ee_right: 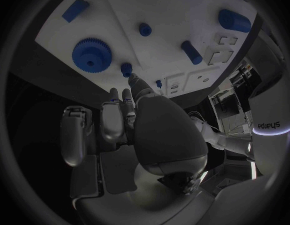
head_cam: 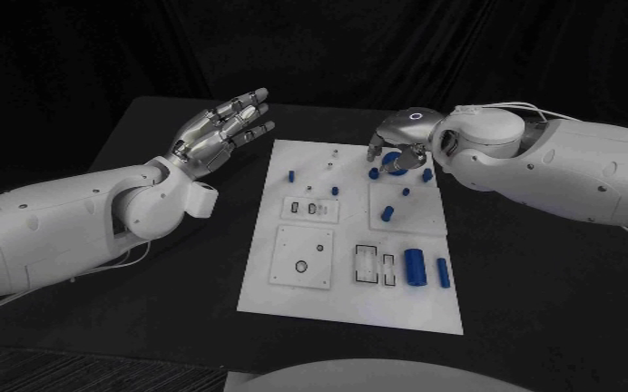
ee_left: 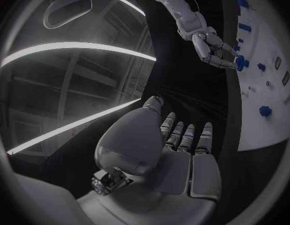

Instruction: Assemble the parts on the task board

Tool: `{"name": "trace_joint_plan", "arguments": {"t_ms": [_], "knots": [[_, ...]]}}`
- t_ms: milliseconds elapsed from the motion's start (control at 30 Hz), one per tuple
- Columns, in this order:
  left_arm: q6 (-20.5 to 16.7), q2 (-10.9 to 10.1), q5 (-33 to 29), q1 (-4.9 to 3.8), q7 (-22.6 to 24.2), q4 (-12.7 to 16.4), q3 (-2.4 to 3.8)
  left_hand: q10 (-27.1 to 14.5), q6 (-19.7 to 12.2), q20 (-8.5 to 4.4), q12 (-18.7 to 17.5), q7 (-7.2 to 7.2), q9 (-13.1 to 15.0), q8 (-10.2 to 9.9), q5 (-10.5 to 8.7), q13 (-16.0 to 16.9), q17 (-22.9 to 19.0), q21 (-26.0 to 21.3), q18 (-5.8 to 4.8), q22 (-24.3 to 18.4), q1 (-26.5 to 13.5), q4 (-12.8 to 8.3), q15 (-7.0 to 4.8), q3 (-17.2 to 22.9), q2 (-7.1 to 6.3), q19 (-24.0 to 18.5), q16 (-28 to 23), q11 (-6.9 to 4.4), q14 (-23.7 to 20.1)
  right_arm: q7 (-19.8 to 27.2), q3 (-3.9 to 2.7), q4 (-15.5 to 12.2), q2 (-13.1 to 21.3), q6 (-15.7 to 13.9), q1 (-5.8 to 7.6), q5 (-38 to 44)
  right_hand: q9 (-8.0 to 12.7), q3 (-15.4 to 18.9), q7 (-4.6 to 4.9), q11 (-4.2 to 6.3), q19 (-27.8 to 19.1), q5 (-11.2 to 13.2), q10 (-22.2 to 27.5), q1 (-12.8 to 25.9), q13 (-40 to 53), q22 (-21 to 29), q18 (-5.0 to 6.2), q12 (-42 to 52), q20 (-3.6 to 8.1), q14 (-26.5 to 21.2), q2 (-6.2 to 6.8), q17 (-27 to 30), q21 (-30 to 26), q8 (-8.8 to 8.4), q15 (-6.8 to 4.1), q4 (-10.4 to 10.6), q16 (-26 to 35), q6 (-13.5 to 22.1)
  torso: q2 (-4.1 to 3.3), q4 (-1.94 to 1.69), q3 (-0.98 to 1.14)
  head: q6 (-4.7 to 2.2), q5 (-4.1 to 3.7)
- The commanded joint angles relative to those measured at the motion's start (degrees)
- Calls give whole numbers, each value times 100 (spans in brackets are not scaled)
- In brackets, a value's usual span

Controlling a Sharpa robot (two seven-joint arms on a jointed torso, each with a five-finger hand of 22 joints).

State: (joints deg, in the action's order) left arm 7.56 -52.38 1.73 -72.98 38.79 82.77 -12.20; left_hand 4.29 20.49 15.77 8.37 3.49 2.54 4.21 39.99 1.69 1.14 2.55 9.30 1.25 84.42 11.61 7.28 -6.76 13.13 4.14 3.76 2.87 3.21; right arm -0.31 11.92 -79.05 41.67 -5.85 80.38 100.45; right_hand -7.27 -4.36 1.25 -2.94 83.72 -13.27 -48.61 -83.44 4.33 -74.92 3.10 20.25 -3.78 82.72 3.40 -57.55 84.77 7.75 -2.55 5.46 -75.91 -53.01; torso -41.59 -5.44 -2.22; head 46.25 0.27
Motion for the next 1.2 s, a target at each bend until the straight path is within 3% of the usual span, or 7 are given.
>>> {"name": "trace_joint_plan", "arguments": {"t_ms": [33,433,533,667,1200], "knots": [[93,16,2,-16,513,-2,6,1,7,35,18,33,4,1,27,3,7,19,110,9,49,14,40,26,0,7,26,48,18,-86,-4,51,-32,-78,-34,172,-7,-43,-31,8,-11,-30,-42,14,10,-499,-51,31,1,1,64,3,12,1,-17,8,-12,6,11,-8,-6,20,-7],[122,33,2,-16,474,-23,6,5,15,36,24,40,4,4,32,4,10,21,110,9,63,-3,48,59,13,12,39,55,32,-31,-4,278,-155,-222,-148,186,-8,-72,-56,7,-40,-55,-23,19,12,-462,-41,16,8,-19,77,49,-13,-50,-20,3,16,85,16,-2,-6,70,26],[130,31,2,-15,458,-24,5,4,37,36,23,56,7,11,35,4,11,22,110,10,69,-12,51,76,15,14,42,48,35,5,-4,336,-189,-258,-175,186,-33,-147,-54,2,-42,-316,-26,8,19,-471,-42,6,7,-26,88,35,-16,-65,-17,-13,20,87,19,0,-6,85,42],[139,31,2,-15,438,-27,5,4,55,36,23,66,9,16,37,4,11,22,110,9,71,-17,53,85,16,14,44,44,37,40,-4,399,-228,-280,-205,186,-51,-199,-44,-4,-40,-413,-59,6,26,-479,-43,13,6,-26,95,25,-17,-67,-14,-19,19,76,23,-1,-6,102,49],[179,46,2,-15,396,-46,5,3,67,36,24,77,11,22,41,3,12,22,110,9,76,-25,56,100,17,14,48,44,40,152,-4,537,-307,-272,-280,186,-121,-323,2,-13,-43,-489,-251,39,60,-487,-42,72,-1,-32,128,37,-23,-24,-7,-7,35,-27,32,-1,-13,159,59]]}}
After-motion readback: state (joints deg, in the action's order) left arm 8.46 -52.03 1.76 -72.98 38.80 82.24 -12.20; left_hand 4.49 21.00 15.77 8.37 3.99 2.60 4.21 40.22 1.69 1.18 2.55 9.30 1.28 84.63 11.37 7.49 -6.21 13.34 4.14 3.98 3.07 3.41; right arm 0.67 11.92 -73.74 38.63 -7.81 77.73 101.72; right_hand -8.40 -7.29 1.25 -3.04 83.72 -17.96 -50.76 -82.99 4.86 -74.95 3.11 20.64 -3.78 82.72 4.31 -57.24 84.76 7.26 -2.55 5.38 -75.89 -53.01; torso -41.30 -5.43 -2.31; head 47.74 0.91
